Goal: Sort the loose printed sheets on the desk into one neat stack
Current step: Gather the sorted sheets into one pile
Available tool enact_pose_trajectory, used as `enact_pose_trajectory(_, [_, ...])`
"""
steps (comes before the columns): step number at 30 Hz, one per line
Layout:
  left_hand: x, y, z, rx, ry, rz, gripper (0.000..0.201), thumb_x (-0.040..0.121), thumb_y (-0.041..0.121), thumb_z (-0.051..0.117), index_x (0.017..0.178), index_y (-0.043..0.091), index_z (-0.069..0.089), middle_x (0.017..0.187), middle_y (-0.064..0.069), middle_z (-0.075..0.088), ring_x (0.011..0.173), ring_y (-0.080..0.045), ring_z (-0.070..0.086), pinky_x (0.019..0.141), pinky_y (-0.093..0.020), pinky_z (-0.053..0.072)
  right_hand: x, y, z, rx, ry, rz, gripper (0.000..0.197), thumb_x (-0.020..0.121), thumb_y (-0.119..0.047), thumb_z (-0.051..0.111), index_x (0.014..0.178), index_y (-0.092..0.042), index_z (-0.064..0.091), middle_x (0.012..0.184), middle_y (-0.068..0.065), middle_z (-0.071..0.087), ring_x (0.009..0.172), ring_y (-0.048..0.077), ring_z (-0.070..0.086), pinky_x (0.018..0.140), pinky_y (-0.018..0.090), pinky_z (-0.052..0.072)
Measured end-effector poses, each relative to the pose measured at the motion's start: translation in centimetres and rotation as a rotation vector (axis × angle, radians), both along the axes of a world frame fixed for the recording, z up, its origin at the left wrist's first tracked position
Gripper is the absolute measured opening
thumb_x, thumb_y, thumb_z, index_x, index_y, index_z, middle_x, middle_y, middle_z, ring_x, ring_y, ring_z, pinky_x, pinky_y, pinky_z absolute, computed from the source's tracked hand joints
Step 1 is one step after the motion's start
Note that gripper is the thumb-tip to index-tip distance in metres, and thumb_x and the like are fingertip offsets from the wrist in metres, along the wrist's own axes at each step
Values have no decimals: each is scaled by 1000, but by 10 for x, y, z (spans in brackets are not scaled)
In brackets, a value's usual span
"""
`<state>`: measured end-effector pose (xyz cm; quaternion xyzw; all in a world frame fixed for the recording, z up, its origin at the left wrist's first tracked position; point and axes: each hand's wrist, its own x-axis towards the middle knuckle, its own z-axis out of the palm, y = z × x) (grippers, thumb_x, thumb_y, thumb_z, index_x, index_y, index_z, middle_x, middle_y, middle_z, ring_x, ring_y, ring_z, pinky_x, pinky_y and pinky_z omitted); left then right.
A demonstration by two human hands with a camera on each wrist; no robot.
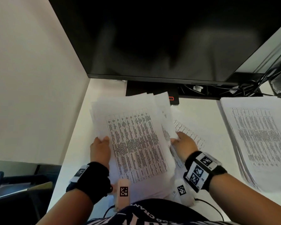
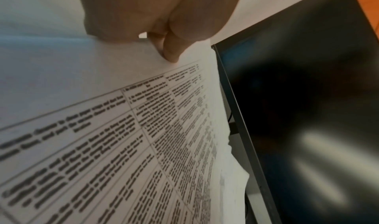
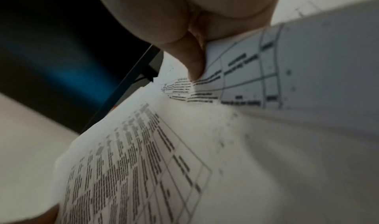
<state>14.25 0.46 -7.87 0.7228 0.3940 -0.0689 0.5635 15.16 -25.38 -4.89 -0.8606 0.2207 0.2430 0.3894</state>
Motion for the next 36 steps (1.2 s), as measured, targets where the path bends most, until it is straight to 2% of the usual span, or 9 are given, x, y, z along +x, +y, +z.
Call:
enact_pose_trajectory(5, [6, -2, 10, -49, 15, -108, 44, 100, 29, 42, 125, -7, 48, 128, -16, 56, 117, -29, 52, 101, -39, 40, -20, -17, -4, 94, 13, -133, 43, 94, -14, 51, 137, -15, 43, 140, 5, 49, 124, 23, 49, 103, 31, 36])
enact_pose_trajectory(11, [8, -20, 6, -129, 46, -150, 57, 93, 22, 59, 141, 10, 31, 132, -13, 49, 117, -29, 49, 100, -39, 39, -28, -16, -9, 228, 35, -10, 13, 91, -20, 56, 91, -31, 62, 96, -2, 71, 91, 21, 66, 91, 39, 50])
enact_pose_trajectory(15, [2, -24, 3, -50, 10, -145, 67, 88, 2, 61, 144, 17, 27, 116, -5, 49, 99, -23, 52, 92, -32, 42, -27, -39, -6, 33, 26, -88, 22, 89, -30, 59, 105, -15, 55, 90, 1, 62, 79, 19, 58, 77, 28, 44])
enact_pose_trajectory(18, [-1, -16, 1, 107, 19, -341, 38, 89, 8, 60, 126, 10, 48, 114, -3, 61, 98, -25, 59, 96, -40, 47, -35, -68, -4, -148, -11, -368, 55, 78, -25, 73, 123, -9, 47, 119, 12, 57, 104, 30, 58, 82, 29, 45])
enact_pose_trajectory(21, [-3, -7, 2, 130, 13, -469, 17, 92, 10, 56, 109, 14, 57, 105, -6, 67, 98, -28, 62, 92, -47, 51, -42, -86, -3, -204, 60, -500, 63, 75, -34, 75, 126, -7, 49, 128, 15, 55, 109, 33, 57, 87, 33, 46])
enact_pose_trajectory(25, [-2, -2, -5, 149, 8, -581, 13, 96, 18, 50, 106, 14, 58, 101, -3, 68, 94, -24, 62, 90, -44, 51, -41, -79, -14, -105, 88, -340, 38, 84, -38, 65, 101, -4, 66, 100, 10, 67, 93, 28, 62, 82, 32, 49])
enact_pose_trajectory(30, [0, 2, -7, 188, -50, -533, 29, 96, 23, 50, 77, 3, 40, 73, -11, 44, 69, -19, 41, 65, -33, 35, -36, -72, -22, -174, -42, -292, 28, 96, -19, 48, 69, -10, 47, 73, 3, 48, 84, 21, 45, 75, 26, 32])
enact_pose_trajectory(33, [6, 15, -2, 209, -79, -508, 24, 97, 22, 47, 92, -1, 51, 84, -14, 55, 79, -23, 51, 77, -40, 45, -37, -88, -17, -264, -33, -255, 32, 97, -17, 45, 67, -7, 42, 82, 9, 50, 80, 21, 44, 75, 25, 32])
enact_pose_trajectory(36, [9, 24, 2, 149, -49, -543, 28, 96, 29, 48, 102, 2, 55, 99, -14, 65, 93, -28, 59, 93, -46, 44, -39, -90, -8, -246, -8, -142, 35, 97, -21, 45, 64, -15, 39, 69, 4, 50, 72, 21, 49, 64, 27, 34])
